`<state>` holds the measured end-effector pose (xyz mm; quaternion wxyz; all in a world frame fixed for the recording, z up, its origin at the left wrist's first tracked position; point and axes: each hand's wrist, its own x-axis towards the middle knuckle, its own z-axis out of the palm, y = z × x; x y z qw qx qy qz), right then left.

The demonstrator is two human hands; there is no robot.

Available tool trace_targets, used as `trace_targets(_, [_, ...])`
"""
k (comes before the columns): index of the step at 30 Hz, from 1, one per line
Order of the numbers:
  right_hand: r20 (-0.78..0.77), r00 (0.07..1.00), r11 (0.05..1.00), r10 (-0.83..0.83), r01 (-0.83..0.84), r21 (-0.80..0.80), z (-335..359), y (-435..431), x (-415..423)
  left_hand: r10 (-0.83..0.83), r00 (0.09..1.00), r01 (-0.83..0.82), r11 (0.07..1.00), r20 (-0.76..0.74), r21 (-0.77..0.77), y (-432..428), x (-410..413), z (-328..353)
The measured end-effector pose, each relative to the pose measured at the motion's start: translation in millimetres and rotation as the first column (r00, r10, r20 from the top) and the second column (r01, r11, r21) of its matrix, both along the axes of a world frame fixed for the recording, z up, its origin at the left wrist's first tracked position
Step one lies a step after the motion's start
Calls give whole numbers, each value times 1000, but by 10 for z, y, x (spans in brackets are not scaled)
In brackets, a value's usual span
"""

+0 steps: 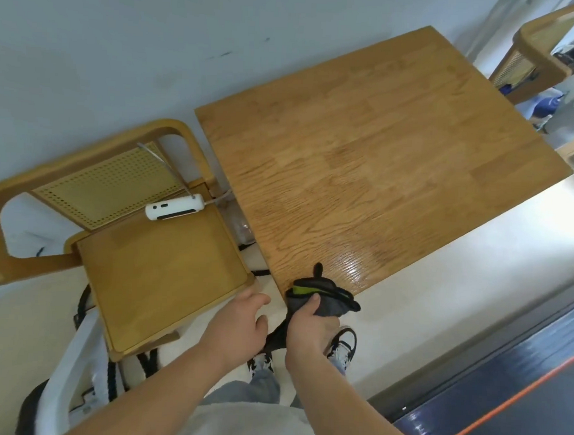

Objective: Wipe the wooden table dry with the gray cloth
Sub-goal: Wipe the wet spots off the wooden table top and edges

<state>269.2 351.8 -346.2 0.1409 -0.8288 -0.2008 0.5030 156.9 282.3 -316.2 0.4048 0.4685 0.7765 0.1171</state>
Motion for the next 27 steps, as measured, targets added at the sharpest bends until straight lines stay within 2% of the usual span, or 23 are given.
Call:
trace_targets(2, [-37,999,996,-14,10,-94,60,-183,-170,36,999,-36,999,1,-6,-89,-62,26])
trace_targets(4, [-204,974,973,-98,51,-224,88,-344,-282,89,996,-89,996,3,1,-161,-114,71])
trace_targets(7, [-605,779,937,-168,-63,-342,258,-470,-305,278,958,-279,960,72,15,-213,-210,230])
trace_targets(10, [-804,592,942,-50,-240,-235,623,-294,-186,528,817,-537,843,230,-27,-159,-352,488])
trace_targets(12, [-864,504,945,7,-287,-160,898,-79,-86,639,675,-659,747,368,-88,-130,-435,664])
trace_targets(13, [-879,477,943,21,-302,-141,995,22,-45,648,623,-674,729,439,-119,-122,-464,751])
trace_targets(15, [-899,438,950,29,-292,-112,1181,182,8,582,548,-616,767,600,-181,-113,-461,951])
trace_targets(17, [-921,389,957,29,-276,-86,1335,275,30,508,508,-542,816,696,-200,-100,-377,1116])
trace_targets(20, [-954,297,972,46,-235,-27,1523,364,41,524,466,-590,784,713,-191,-53,-186,1257])
trace_targets(22, [-959,275,978,61,-207,2,1619,411,40,565,414,-644,736,714,-209,-11,-95,1341])
trace_targets(25, [-951,272,969,147,-231,84,1681,543,68,617,473,-733,672,630,-108,47,-55,1501])
trace_targets(27, [-923,310,948,229,-285,140,1709,676,111,658,513,-784,621,551,-11,78,-80,1639])
